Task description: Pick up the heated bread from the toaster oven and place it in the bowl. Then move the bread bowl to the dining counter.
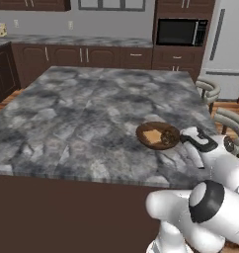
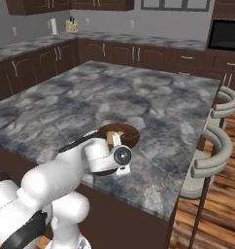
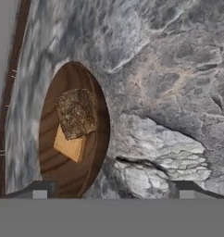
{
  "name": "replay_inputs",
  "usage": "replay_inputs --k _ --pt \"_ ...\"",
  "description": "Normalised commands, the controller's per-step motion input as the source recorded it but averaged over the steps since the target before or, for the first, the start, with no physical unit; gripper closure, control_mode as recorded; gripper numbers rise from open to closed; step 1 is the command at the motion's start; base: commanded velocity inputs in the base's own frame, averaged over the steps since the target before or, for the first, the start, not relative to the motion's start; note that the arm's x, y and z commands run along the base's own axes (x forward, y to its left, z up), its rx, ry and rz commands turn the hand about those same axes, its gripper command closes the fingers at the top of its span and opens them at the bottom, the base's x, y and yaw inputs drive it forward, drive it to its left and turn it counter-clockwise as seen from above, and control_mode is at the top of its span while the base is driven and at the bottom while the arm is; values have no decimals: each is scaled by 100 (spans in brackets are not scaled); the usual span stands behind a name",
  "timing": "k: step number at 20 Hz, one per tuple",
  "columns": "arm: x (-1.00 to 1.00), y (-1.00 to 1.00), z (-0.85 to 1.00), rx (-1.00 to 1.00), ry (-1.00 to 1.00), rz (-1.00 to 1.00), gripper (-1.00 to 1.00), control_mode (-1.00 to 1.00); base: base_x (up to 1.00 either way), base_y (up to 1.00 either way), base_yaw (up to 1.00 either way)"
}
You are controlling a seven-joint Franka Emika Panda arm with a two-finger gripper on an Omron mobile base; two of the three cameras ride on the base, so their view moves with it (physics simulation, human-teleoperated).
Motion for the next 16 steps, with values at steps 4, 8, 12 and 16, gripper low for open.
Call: replay_inputs --k 4,8,12,16 --pt "-100 0 100 0 -25 0 -100 -100 0 0 0" --pt "-100 0 93 -14 -57 0 -100 -100 0 0 0" --pt "-75 28 24 -17 -59 1 -100 -100 0 0 0" --pt "-3 -1 0 1 -2 0 -100 -100 0 0 0"
